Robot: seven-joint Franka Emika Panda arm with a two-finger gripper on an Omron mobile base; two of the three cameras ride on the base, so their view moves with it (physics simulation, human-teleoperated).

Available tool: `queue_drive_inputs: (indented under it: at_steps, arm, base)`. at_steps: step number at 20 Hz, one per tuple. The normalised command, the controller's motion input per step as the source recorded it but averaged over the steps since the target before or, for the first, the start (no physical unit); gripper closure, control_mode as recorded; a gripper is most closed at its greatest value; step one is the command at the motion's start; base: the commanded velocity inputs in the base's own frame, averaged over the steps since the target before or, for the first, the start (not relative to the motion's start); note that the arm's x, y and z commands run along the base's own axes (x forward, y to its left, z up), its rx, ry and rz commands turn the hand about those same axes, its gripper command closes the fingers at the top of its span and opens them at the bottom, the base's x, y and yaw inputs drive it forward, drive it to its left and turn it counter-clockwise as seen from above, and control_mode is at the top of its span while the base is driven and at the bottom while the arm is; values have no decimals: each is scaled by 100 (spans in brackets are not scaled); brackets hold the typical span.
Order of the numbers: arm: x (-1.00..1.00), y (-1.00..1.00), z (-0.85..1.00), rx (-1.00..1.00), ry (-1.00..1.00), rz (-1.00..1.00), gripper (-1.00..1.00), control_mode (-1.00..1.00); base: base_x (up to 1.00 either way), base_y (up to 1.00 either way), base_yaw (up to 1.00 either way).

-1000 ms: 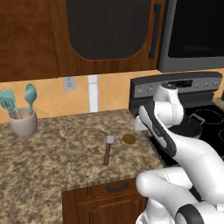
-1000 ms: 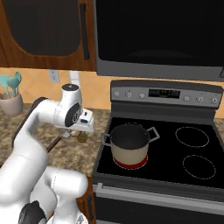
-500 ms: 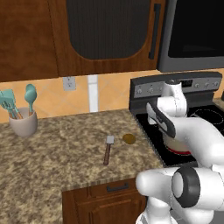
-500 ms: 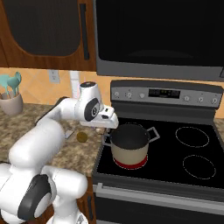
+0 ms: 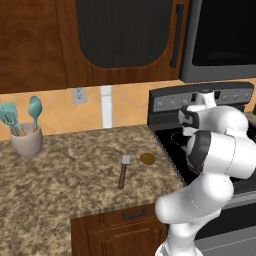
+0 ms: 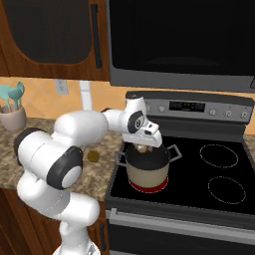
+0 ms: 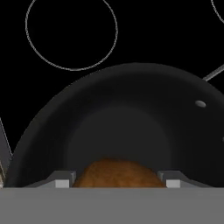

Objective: Put the avocado and mushroom in the pot. Retrieve the spatula and lightly stir the vegetables in the pot.

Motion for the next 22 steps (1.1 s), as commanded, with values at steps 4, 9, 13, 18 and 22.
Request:
queue_drive_inputs:
  at_steps: [4, 9, 13, 18, 22]
  arm:
    - [1, -30, -58, 13, 12, -8, 100, -100]
    - [3, -17, -41, 9, 8, -6, 100, -100]
    - [0, -1, -16, 1, 1, -1, 100, -100]
    - [-34, -1, -3, 1, 0, 0, -100, -100]
    - [-9, 0, -1, 0, 0, 0, -100, -100]
  base:
    - [0, 0, 0]
    - [0, 0, 0]
    - [0, 0, 0]
    - [0, 0, 0]
    - [0, 0, 0]
